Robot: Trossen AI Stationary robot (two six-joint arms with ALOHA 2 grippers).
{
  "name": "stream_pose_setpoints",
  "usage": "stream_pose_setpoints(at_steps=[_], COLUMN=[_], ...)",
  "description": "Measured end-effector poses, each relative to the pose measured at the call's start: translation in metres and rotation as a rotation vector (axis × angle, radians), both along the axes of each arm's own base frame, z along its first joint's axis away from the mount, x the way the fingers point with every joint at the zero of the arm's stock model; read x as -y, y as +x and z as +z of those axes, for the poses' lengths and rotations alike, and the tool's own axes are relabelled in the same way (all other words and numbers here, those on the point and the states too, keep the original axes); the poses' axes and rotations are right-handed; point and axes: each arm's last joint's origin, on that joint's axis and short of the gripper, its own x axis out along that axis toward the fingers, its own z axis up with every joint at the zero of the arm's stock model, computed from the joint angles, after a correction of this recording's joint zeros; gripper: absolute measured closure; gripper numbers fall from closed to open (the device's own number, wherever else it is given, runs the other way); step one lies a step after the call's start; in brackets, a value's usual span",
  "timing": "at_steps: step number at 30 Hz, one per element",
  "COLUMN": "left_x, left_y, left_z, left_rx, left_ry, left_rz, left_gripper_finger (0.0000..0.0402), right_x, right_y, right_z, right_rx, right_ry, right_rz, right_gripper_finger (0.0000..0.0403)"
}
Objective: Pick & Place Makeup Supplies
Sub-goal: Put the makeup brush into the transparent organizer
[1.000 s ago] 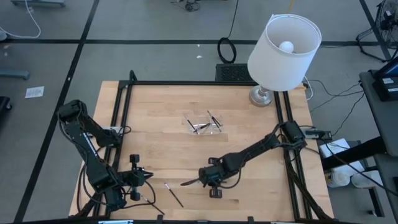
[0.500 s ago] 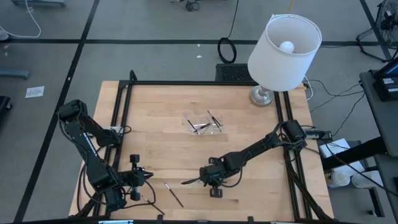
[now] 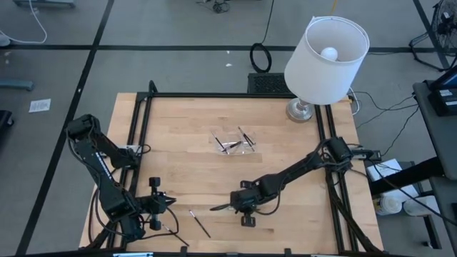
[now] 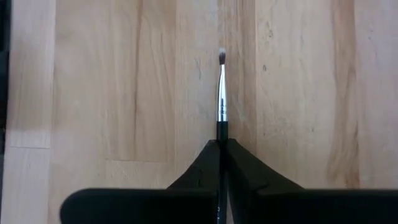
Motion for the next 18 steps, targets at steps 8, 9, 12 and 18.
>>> stream_pose_setpoints(at_steps=[8, 9, 12, 18], left_x=[0.000, 0.000, 0.000, 0.000], left_y=[0.000, 0.000, 0.000, 0.000], left_z=[0.000, 0.000, 0.000, 0.000], left_rx=[0.001, 0.001, 0.001, 0.001], left_ry=[-0.002, -0.002, -0.003, -0.004], left_rz=[0.002, 0.002, 0.002, 0.001], left_gripper_finger=[0.0371, 0.0371, 0.0371, 0.0371], right_x=[-0.003, -0.001, -0.001, 0.000], right_y=[-0.001, -0.001, -0.004, -0.005], right_z=[0.044, 0.050, 0.063, 0.074], right_rx=[0.181, 0.200, 0.224, 0.267], right_ry=[-0.026, -0.033, -0.039, -0.057], right_rz=[-0.024, -0.033, -0.038, -0.033], right_gripper_finger=[0.0399, 0.0398, 0.0399, 0.0400])
